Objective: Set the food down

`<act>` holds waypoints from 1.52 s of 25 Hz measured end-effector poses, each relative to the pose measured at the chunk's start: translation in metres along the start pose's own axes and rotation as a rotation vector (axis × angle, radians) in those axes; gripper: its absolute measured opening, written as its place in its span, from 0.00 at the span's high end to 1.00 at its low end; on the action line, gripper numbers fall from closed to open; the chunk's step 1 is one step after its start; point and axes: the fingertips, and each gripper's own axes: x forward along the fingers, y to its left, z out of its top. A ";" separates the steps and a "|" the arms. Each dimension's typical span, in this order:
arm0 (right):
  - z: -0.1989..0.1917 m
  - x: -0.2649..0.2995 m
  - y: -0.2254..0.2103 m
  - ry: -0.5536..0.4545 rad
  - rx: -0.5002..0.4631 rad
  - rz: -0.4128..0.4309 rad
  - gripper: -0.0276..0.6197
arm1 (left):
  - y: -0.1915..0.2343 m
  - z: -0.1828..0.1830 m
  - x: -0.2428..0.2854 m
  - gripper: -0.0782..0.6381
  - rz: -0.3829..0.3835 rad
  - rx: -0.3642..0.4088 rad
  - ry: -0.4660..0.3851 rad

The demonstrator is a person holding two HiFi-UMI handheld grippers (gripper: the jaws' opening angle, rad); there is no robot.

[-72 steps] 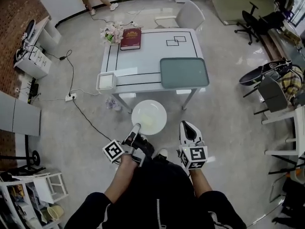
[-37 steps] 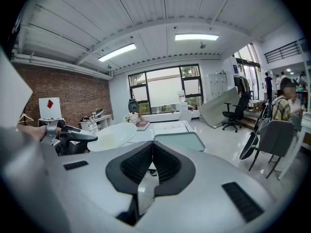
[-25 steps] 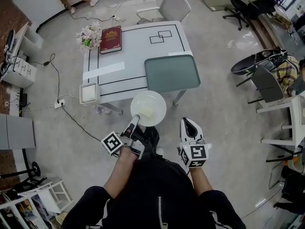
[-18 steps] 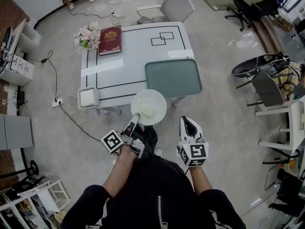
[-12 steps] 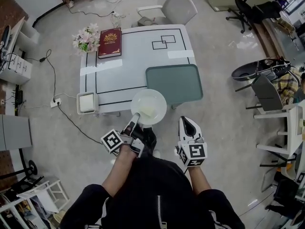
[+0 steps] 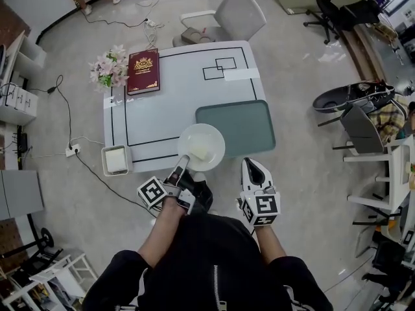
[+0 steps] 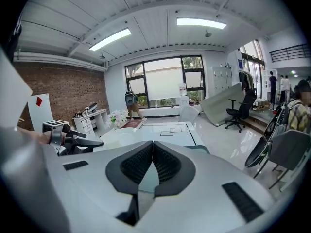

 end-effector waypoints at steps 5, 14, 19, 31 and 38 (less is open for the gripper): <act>0.012 0.026 -0.008 -0.001 0.005 -0.016 0.94 | 0.003 0.016 0.027 0.87 0.007 0.009 0.029; 0.024 0.054 -0.026 0.004 0.035 -0.040 0.94 | 0.002 0.027 0.067 0.87 0.028 0.016 0.077; 0.026 0.070 -0.040 0.019 0.031 -0.010 0.94 | 0.002 0.027 0.086 0.87 0.033 0.017 0.059; 0.037 0.078 -0.071 0.030 -0.004 0.034 0.94 | 0.014 0.008 0.108 0.87 0.060 -0.018 0.014; 0.028 0.070 -0.089 0.039 0.003 0.011 0.94 | 0.022 -0.010 0.128 0.87 0.058 -0.013 0.051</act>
